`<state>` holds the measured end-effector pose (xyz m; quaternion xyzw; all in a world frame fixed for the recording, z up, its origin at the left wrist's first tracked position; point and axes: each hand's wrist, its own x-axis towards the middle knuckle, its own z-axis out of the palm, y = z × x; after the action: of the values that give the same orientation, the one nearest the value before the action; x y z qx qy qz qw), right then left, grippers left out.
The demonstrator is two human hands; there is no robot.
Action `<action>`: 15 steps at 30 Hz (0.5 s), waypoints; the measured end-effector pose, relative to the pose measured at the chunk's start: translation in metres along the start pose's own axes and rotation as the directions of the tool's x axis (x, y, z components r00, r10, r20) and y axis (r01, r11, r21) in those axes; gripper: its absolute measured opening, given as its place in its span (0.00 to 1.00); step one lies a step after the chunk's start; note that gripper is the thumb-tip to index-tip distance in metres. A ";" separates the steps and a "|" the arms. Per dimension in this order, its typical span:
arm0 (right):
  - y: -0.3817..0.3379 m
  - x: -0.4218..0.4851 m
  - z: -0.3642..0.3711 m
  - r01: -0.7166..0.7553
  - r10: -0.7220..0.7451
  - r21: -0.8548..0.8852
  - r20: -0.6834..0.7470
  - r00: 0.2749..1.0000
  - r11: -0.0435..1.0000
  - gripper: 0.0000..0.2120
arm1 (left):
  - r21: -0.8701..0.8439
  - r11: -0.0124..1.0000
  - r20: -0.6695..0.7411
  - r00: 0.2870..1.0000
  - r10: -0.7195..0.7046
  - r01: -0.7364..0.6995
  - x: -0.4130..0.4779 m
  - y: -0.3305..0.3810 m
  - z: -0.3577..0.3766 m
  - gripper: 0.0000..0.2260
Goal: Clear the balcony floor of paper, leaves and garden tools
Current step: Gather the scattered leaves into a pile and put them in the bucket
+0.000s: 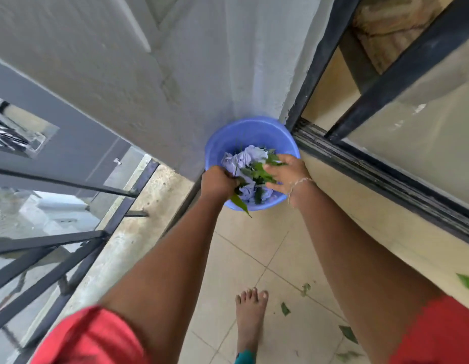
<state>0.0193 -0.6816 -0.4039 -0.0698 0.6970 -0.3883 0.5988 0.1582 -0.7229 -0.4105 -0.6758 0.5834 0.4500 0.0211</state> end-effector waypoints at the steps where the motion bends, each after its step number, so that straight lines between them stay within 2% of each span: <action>1: -0.001 0.005 0.000 -0.023 0.023 -0.011 0.010 1.000 1.000 0.18 | -0.057 0.998 0.040 0.999 -0.017 0.019 0.007 0.004 0.001 0.17; 3: 0.000 0.011 -0.002 -0.028 0.028 -0.018 0.003 1.000 0.999 0.21 | -0.148 0.987 0.124 0.991 -0.049 0.067 0.014 0.007 0.004 0.16; 5: 0.003 0.011 -0.007 -0.025 0.025 -0.001 -0.013 1.000 1.000 0.18 | -0.201 0.977 0.155 0.987 -0.044 0.075 0.014 0.007 0.005 0.18; 9: 0.017 -0.008 -0.026 0.036 -0.027 0.110 -0.084 0.996 0.993 0.07 | -0.234 0.972 0.004 0.999 0.041 -0.039 0.001 -0.002 0.014 0.15; 13: 0.050 -0.050 -0.060 0.143 -0.105 0.192 -0.194 0.975 0.971 0.06 | -0.236 0.962 -0.145 0.984 0.104 -0.137 -0.038 -0.007 0.040 0.01; 15: 0.075 -0.074 -0.079 0.158 -0.093 0.249 -0.253 0.963 0.956 0.05 | -0.244 0.957 -0.151 0.981 0.125 -0.160 -0.062 -0.010 0.058 0.08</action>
<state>-0.0029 -0.5523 -0.3948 0.0144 0.6993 -0.5215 0.4886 0.1372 -0.6394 -0.4104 -0.6577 0.5681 0.4751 -0.1377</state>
